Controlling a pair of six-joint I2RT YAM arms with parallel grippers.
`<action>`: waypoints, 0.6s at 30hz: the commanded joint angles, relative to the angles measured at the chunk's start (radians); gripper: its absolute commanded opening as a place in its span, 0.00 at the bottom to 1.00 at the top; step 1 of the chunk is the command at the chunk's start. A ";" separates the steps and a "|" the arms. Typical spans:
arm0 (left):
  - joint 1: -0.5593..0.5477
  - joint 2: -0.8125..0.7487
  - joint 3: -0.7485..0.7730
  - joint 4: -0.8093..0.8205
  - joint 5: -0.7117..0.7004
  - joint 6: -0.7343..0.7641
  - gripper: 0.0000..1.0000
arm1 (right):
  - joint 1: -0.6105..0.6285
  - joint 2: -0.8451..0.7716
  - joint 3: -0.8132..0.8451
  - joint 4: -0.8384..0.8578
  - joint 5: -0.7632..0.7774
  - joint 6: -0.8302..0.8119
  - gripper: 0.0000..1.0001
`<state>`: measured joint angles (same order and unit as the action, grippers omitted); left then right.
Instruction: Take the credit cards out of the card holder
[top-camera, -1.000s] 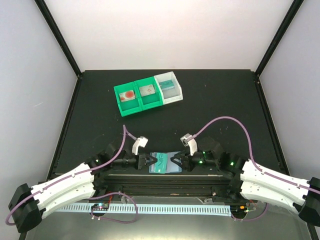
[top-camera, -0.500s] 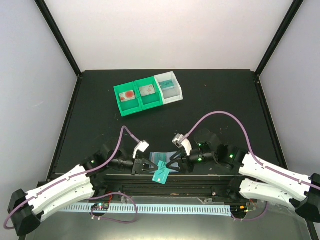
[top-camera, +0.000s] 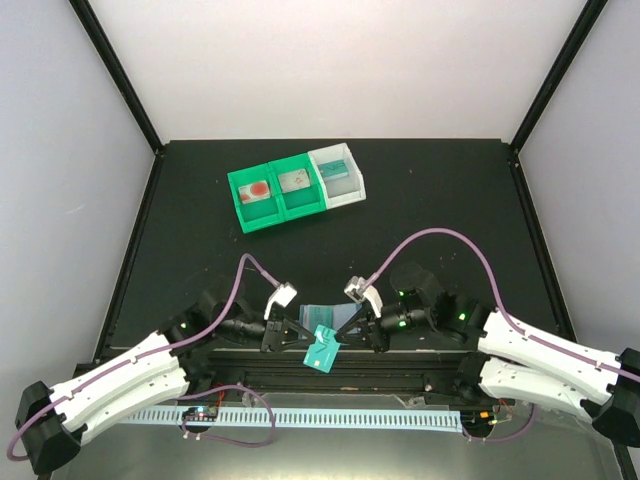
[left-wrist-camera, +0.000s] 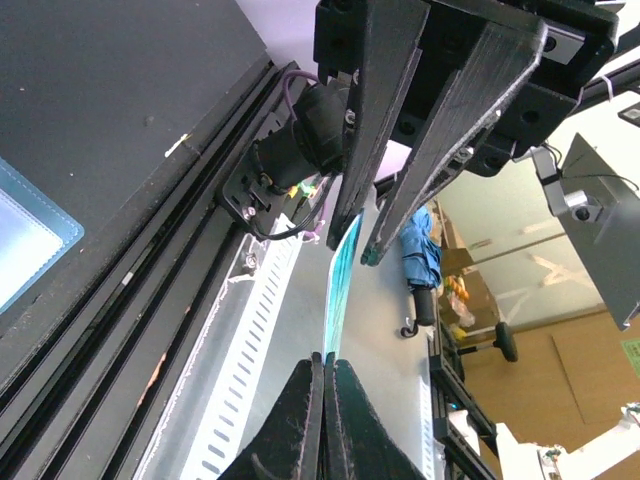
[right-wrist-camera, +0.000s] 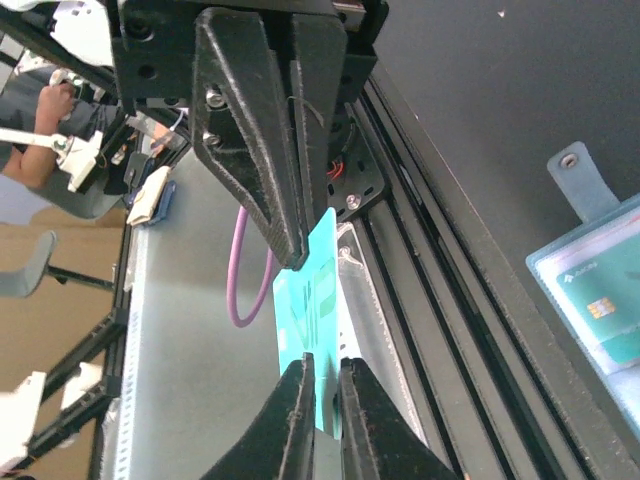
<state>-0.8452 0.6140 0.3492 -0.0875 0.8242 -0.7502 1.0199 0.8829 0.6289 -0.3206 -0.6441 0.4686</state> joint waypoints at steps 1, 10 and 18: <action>0.008 -0.016 -0.016 0.019 0.021 0.019 0.02 | 0.003 -0.038 -0.018 0.064 -0.033 0.021 0.07; 0.007 -0.040 -0.016 0.015 -0.003 0.010 0.01 | 0.003 -0.037 -0.045 0.112 -0.044 0.049 0.01; 0.008 -0.088 0.034 -0.098 -0.143 0.022 0.50 | 0.003 -0.033 -0.035 0.118 0.016 0.056 0.01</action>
<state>-0.8452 0.5533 0.3344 -0.1097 0.7818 -0.7383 1.0199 0.8577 0.5858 -0.2317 -0.6632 0.5201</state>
